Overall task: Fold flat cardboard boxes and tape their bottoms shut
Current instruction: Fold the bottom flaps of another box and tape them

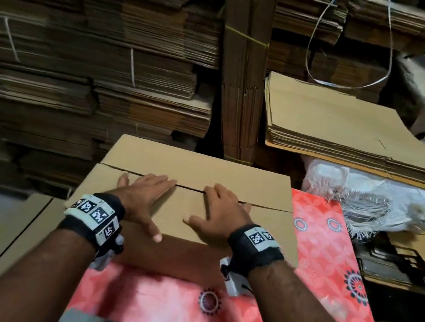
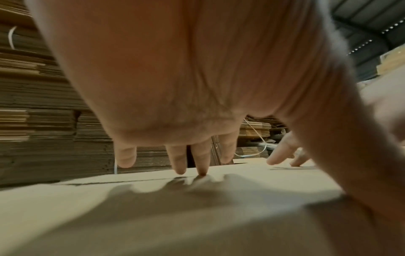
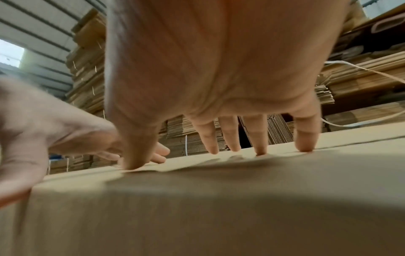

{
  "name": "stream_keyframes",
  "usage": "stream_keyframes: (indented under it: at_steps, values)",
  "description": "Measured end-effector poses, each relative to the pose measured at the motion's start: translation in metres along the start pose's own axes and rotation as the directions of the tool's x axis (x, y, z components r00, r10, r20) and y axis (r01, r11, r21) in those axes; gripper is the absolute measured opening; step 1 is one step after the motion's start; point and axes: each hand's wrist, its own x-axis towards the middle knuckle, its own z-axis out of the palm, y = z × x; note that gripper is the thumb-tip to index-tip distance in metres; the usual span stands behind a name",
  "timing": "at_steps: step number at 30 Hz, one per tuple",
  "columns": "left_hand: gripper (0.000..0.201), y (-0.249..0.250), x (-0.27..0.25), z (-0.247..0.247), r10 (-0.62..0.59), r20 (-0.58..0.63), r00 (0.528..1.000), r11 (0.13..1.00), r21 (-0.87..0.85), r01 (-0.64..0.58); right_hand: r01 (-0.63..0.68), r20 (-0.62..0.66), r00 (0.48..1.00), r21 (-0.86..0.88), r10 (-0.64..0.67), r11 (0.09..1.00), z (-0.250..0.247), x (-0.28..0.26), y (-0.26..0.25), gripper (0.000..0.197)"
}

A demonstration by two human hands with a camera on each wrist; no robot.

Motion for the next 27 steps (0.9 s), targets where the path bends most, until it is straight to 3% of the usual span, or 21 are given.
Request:
stream_keyframes:
  at_steps: [4, 8, 12, 15, 18, 20, 21, 22, 24, 25, 27]
  values:
    - [0.144, -0.011, 0.003, -0.004, 0.018, -0.072, 0.997, 1.000, -0.008, -0.019, -0.091, 0.043, 0.995, -0.008, 0.091, 0.996, 0.004, 0.014, -0.009, 0.102]
    - [0.148, -0.004, 0.010, -0.013, 0.057, -0.128, 0.990, 0.994, 0.096, -0.045, -0.138, 0.052, 0.989, -0.055, 0.141, 0.989, -0.003, 0.018, -0.004, 0.097]
    - [0.147, 0.003, 0.011, -0.016, 0.115, -0.305, 0.945, 0.968, 0.247, -0.038, -0.220, -0.093, 0.972, -0.044, 0.215, 0.974, -0.021, 0.010, -0.008, 0.082]
    - [0.134, 0.013, 0.000, -0.021, 0.164, -0.442, 0.882, 0.973, 0.219, -0.071, -0.255, -0.276, 0.931, -0.029, 0.238, 0.966, -0.045, -0.010, -0.012, 0.068]
    - [0.114, 0.018, -0.024, -0.027, 0.220, -0.633, 0.743, 0.970, 0.223, -0.098, -0.220, -0.406, 0.895, -0.041, 0.185, 0.975, -0.068, -0.039, -0.020, 0.043]
    - [0.086, 0.020, -0.041, -0.033, 0.274, -0.699, 0.661, 0.957, 0.265, -0.117, -0.170, -0.403, 0.902, -0.007, 0.152, 0.985, -0.074, -0.058, -0.030, 0.040]
    - [0.068, 0.021, -0.048, -0.036, 0.291, -0.686, 0.667, 0.952, 0.276, -0.132, -0.159, -0.389, 0.908, 0.020, 0.154, 0.987, -0.075, -0.067, -0.037, 0.045]
    - [0.053, 0.022, -0.053, -0.038, 0.290, -0.650, 0.703, 0.952, 0.273, -0.141, -0.164, -0.374, 0.913, 0.035, 0.166, 0.986, -0.074, -0.073, -0.043, 0.048]
    - [0.042, 0.022, -0.061, -0.038, 0.265, -0.560, 0.785, 0.958, 0.245, -0.149, -0.187, -0.349, 0.921, -0.004, 0.174, 0.982, -0.071, -0.081, -0.051, 0.048]
    - [0.042, 0.022, -0.064, -0.035, 0.257, -0.542, 0.800, 0.963, 0.217, -0.162, -0.190, -0.331, 0.928, -0.030, 0.170, 0.981, -0.068, -0.083, -0.053, 0.047]
    - [0.042, 0.019, -0.071, -0.023, 0.273, -0.585, 0.764, 0.962, 0.177, -0.208, -0.180, -0.280, 0.946, -0.045, 0.161, 0.983, -0.063, -0.088, -0.054, 0.048]
